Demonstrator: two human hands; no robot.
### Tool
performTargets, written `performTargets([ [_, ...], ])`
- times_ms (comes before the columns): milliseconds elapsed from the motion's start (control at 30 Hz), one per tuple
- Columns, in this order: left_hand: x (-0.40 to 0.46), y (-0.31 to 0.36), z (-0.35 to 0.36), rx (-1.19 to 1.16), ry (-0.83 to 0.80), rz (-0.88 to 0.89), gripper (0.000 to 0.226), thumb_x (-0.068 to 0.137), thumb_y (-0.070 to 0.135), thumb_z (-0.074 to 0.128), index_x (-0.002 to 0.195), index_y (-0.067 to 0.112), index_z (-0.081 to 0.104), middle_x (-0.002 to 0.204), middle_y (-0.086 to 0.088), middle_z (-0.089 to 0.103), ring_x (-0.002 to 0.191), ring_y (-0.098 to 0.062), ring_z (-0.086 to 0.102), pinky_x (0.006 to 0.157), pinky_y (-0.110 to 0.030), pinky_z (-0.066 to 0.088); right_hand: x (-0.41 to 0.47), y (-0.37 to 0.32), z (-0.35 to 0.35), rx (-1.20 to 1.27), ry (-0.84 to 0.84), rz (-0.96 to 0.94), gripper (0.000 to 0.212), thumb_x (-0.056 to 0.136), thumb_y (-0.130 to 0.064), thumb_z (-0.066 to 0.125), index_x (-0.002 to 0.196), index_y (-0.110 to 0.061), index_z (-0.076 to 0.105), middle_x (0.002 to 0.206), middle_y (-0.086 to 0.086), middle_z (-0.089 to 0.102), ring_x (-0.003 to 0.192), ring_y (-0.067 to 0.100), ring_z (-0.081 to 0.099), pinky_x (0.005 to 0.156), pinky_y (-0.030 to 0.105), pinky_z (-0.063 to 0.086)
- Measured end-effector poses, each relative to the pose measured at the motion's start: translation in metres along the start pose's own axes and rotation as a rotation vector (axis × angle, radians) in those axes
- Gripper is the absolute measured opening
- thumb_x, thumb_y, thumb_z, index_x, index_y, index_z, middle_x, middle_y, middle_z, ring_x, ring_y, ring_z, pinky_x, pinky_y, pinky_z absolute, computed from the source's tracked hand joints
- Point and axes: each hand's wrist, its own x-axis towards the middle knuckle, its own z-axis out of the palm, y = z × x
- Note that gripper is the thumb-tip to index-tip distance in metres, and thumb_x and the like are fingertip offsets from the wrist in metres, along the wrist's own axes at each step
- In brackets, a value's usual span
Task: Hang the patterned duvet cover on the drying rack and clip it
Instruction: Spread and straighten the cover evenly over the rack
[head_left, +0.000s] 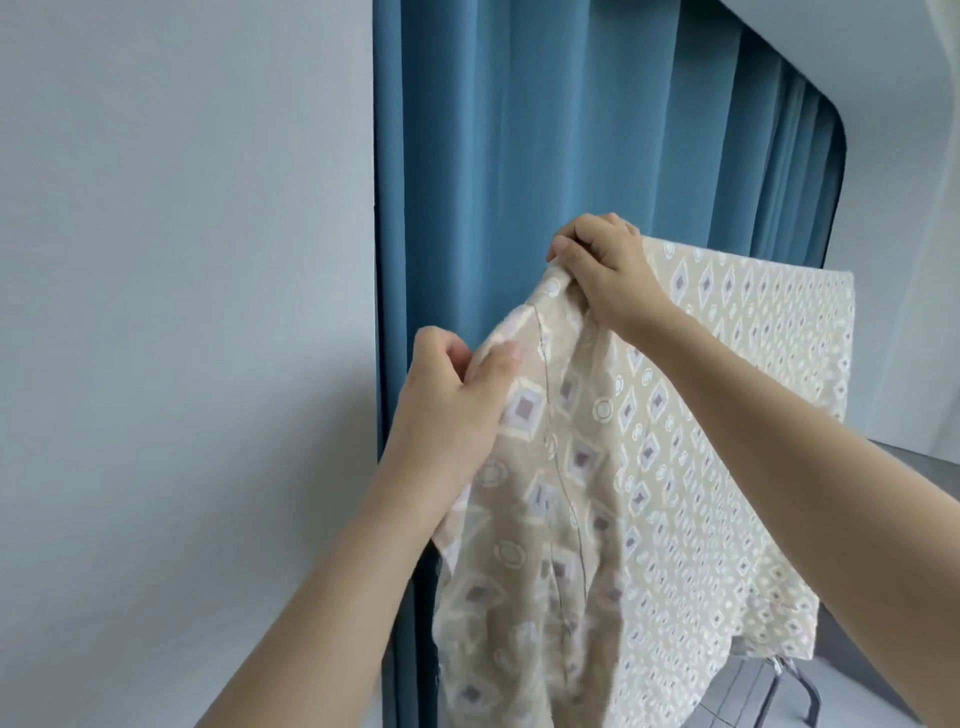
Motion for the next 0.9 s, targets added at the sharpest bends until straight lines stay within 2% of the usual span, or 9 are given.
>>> performTargets([
  [100,0.001,-0.012,-0.002,0.197,-0.145,-0.092,0.024,0.09,0.042,0.06,0.1,0.021,0.053,0.089,0.006,0.061,0.07,-0.008,0.058,0.061,-0.024,0.047,0.0,-0.003,0.006,-0.037,0.046,-0.003,0.024,0.092,-0.019,0.046,0.077,-0.014,0.064,0.082,-0.003,0.064,0.088,0.008,0.048,0.097,0.014,0.021],
  [167,0.003,-0.011,-0.004,0.032,-0.317,-0.226,0.036,0.087,0.057,0.059,0.095,0.023,0.066,0.091,0.004,0.07,0.076,-0.013,0.068,0.071,-0.032,0.054,0.0,-0.002,0.007,-0.049,0.067,-0.009,0.024,0.091,-0.017,0.046,0.073,-0.016,0.062,0.079,-0.006,0.062,0.087,0.015,0.052,0.099,0.025,0.026],
  [267,0.001,-0.006,-0.017,-0.237,-0.559,-0.498,0.068,0.086,0.075,0.039,0.085,0.015,0.071,0.074,-0.002,0.066,0.053,-0.02,0.06,0.052,-0.027,0.049,0.0,0.001,0.006,-0.069,0.079,-0.028,0.024,0.09,-0.019,0.045,0.072,-0.018,0.06,0.077,-0.008,0.061,0.084,0.017,0.052,0.098,0.035,0.031],
  [367,-0.007,-0.019,-0.019,-0.028,-0.554,-0.532,0.077,0.082,0.082,0.036,0.105,0.013,0.064,0.087,-0.006,0.067,0.06,-0.02,0.064,0.052,-0.029,0.048,-0.003,0.001,0.009,-0.132,0.092,-0.04,0.027,0.091,-0.025,0.043,0.073,-0.014,0.059,0.077,-0.003,0.06,0.084,0.017,0.049,0.094,0.027,0.029],
  [433,-0.01,-0.024,-0.007,0.164,-0.592,-0.453,0.079,0.075,0.086,0.039,0.105,0.019,0.066,0.095,-0.002,0.069,0.074,-0.018,0.068,0.053,-0.028,0.052,-0.004,-0.001,0.012,-0.189,0.124,-0.039,0.027,0.092,-0.026,0.042,0.072,-0.014,0.056,0.075,-0.003,0.055,0.082,0.018,0.046,0.091,0.024,0.026],
  [600,-0.002,-0.024,0.024,0.201,-0.434,-0.177,0.028,0.093,0.038,0.057,0.074,0.019,0.066,0.064,0.004,0.065,0.057,-0.016,0.06,0.052,-0.028,0.047,0.0,-0.004,0.02,-0.225,0.158,-0.016,0.029,0.092,-0.029,0.043,0.07,-0.014,0.053,0.072,-0.001,0.053,0.08,0.019,0.044,0.09,0.024,0.026],
  [667,0.003,-0.023,0.032,0.239,-0.379,-0.162,0.029,0.093,0.045,0.054,0.081,0.019,0.061,0.076,0.001,0.066,0.063,-0.017,0.059,0.056,-0.028,0.044,0.0,-0.003,0.019,-0.222,0.171,-0.012,0.029,0.092,-0.03,0.043,0.069,-0.014,0.052,0.07,-0.003,0.051,0.079,0.018,0.043,0.09,0.025,0.027],
  [767,0.004,-0.019,0.042,0.449,-0.298,-0.145,0.054,0.085,0.066,0.049,0.104,0.016,0.052,0.099,0.0,0.059,0.087,-0.024,0.059,0.066,-0.034,0.043,-0.002,-0.005,0.019,-0.219,0.193,-0.011,0.029,0.093,-0.03,0.044,0.066,-0.018,0.047,0.067,-0.006,0.044,0.076,0.016,0.04,0.089,0.027,0.03],
  [900,0.006,-0.021,0.056,0.517,-0.117,0.004,0.025,0.095,0.035,0.047,0.087,0.011,0.049,0.08,-0.002,0.055,0.075,-0.029,0.055,0.056,-0.034,0.036,-0.002,-0.004,0.018,-0.22,0.2,-0.019,0.028,0.093,-0.028,0.046,0.066,-0.018,0.047,0.067,-0.007,0.044,0.076,0.017,0.041,0.09,0.028,0.031],
])
